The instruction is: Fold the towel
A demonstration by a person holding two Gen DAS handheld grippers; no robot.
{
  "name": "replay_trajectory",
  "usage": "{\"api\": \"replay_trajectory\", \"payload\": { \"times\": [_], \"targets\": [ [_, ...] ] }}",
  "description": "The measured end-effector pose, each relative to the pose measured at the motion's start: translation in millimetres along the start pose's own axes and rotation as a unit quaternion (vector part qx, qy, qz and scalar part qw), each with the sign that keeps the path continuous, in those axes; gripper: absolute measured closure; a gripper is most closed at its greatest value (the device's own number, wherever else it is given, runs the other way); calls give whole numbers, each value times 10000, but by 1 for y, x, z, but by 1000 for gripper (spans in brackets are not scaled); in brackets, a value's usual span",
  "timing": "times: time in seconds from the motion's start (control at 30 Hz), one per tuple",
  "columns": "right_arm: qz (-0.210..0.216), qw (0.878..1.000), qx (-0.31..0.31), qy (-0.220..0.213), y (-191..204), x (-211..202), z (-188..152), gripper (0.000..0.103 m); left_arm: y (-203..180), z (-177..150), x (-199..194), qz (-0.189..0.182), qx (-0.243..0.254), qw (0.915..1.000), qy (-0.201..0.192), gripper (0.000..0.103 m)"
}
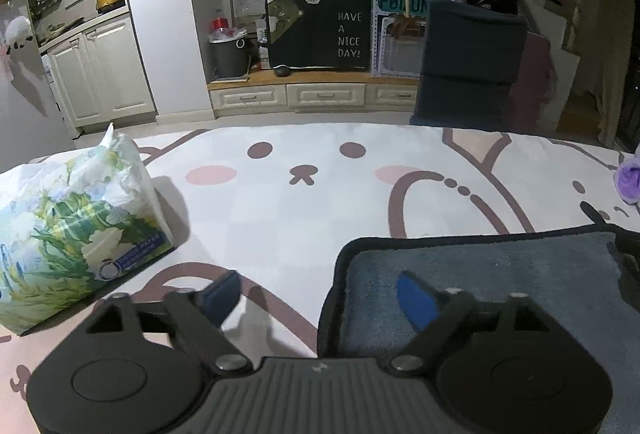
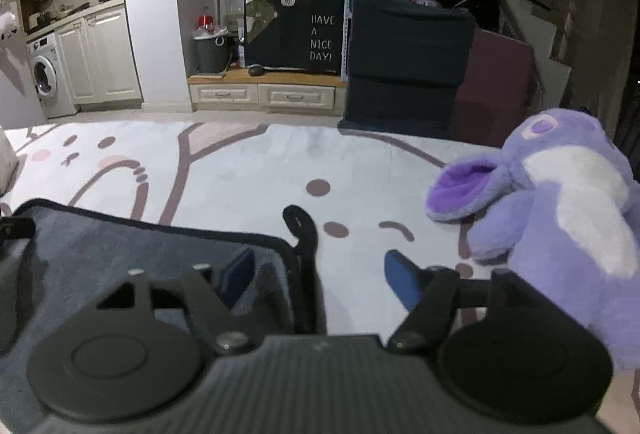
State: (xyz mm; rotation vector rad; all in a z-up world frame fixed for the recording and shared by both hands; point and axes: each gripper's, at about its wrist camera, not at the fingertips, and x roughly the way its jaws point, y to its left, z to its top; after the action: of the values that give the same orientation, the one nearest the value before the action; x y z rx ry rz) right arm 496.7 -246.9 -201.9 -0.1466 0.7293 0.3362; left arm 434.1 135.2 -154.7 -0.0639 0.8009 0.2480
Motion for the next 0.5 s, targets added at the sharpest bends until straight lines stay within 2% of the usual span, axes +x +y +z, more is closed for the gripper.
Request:
{"api": "replay_trajectory", "payload": {
  "times": [0.07,0.17,0.5],
  "targets": [
    [4,10000,19,-54,0,-4,1,11,-1,0,-5,-12,2,10000,12,4],
    [41,9999,69,-98,0,-10,1,0,-2,1,-12,-28,9,10000,9,0],
    [240,9994,228,-21,0,-42,2,0,-8,5,-44,-140,-29,9999,73,0]
  ]
}}
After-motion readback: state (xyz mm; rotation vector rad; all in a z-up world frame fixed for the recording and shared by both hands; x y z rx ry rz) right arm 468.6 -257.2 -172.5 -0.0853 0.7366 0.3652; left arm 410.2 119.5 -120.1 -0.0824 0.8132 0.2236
